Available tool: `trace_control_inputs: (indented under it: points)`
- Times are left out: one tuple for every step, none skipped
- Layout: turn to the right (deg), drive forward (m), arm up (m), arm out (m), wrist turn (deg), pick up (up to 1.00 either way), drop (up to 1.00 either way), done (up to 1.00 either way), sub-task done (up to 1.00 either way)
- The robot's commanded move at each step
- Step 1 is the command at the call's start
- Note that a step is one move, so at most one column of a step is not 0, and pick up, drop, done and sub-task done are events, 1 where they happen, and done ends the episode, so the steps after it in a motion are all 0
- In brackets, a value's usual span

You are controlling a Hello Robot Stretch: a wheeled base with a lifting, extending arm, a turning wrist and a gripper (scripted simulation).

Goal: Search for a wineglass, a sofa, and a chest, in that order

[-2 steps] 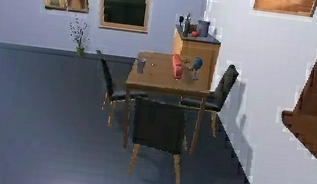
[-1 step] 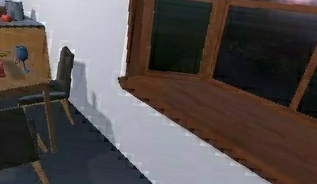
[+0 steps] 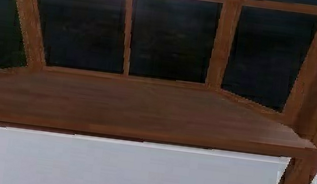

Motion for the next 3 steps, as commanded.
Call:
trace_control_inputs:
  points:
    - [45.0,0.0,0.0,0.0,0.0,0.0,0.0,0.0,0.0]
    - [6.0,0.0,0.0,0.0,0.0,0.0,0.0,0.0,0.0]
    - [0.0,0.7,0.0,0.0,0.0,0.0,0.0,0.0,0.0]
